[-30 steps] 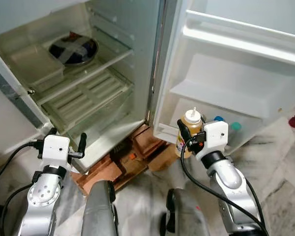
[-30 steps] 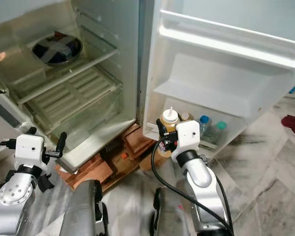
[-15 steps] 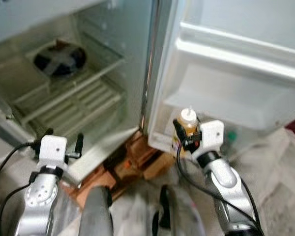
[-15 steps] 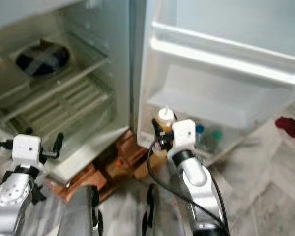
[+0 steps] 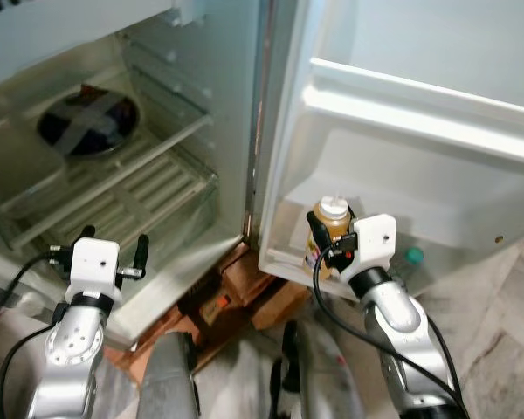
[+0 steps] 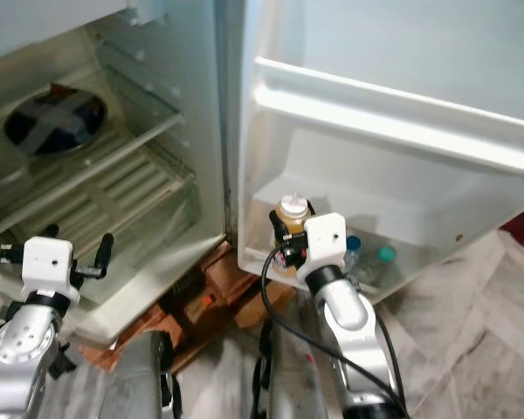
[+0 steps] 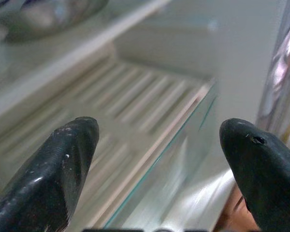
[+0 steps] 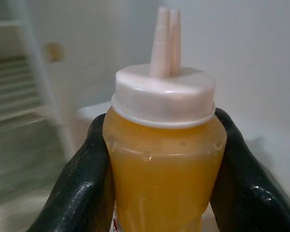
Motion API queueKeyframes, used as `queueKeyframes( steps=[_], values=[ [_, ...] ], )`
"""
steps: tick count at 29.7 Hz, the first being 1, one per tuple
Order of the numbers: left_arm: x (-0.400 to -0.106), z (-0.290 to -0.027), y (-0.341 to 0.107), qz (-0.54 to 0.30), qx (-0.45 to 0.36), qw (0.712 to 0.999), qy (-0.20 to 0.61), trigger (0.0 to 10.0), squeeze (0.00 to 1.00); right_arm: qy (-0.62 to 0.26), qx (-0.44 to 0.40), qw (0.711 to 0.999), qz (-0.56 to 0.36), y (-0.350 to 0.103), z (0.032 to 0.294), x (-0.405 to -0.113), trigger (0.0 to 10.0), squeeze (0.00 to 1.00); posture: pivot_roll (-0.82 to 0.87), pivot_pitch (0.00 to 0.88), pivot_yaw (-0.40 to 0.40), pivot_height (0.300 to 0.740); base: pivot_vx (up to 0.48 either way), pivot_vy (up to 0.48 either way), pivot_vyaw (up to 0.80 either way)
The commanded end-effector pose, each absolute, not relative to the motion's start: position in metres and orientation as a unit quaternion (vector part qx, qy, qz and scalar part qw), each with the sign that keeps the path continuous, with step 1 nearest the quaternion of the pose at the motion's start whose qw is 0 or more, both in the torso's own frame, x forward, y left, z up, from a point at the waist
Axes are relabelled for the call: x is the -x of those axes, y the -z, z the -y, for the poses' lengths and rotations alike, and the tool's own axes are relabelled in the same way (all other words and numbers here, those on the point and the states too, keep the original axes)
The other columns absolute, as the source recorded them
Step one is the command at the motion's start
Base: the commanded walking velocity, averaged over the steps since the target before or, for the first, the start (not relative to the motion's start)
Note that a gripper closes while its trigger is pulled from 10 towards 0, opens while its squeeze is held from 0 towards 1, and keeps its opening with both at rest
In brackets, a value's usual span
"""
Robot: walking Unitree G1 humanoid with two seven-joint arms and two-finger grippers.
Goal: Restocking fridge
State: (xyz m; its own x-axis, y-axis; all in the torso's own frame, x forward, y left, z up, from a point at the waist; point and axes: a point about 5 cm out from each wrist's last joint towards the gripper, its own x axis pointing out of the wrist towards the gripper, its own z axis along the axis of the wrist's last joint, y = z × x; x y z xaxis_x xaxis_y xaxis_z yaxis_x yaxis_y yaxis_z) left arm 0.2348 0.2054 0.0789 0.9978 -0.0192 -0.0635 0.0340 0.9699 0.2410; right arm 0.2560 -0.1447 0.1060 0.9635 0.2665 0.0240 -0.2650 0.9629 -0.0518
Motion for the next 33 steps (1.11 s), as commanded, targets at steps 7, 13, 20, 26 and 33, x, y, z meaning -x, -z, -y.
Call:
queueKeyframes(
  steps=[7,13,20,26,33],
  values=[
    [-0.229,-0.214,-0.076,-0.041,-0.127,0.991,-0.001,10.0,0.0,-0.14,0.017,0.99,0.026,-0.11,0.14,-0.256,10.0,0.0,-0.02,0.159,-0.051,0.63,0.116,0.0,0.0],
    [-0.221,-0.216,-0.076,-0.049,-0.119,0.992,-0.002,10.0,0.0,-0.143,0.007,0.99,0.018,-0.108,0.138,-0.255,10.0,0.0,-0.01,0.169,-0.05,0.63,0.0,0.0,0.0],
    [-0.215,-0.215,-0.074,-0.055,-0.118,0.991,0.0,10.0,0.0,-0.152,0.002,0.988,0.007,-0.104,0.134,-0.253,10.0,0.0,-0.01,0.178,-0.05,0.6,0.0,0.0,0.0],
    [-0.214,-0.215,-0.075,-0.056,-0.119,0.991,0.0,10.0,0.0,-0.165,0.004,0.986,0.009,-0.104,0.13,-0.257,10.0,0.0,-0.01,0.189,-0.051,0.565,0.0,0.0,0.0],
    [-0.213,-0.217,-0.077,-0.057,-0.122,0.991,-0.001,10.0,0.0,-0.165,0.009,0.986,0.024,-0.11,0.127,-0.273,10.0,0.0,0.02,0.201,-0.048,0.555,0.0,0.0,0.0]
  ],
)
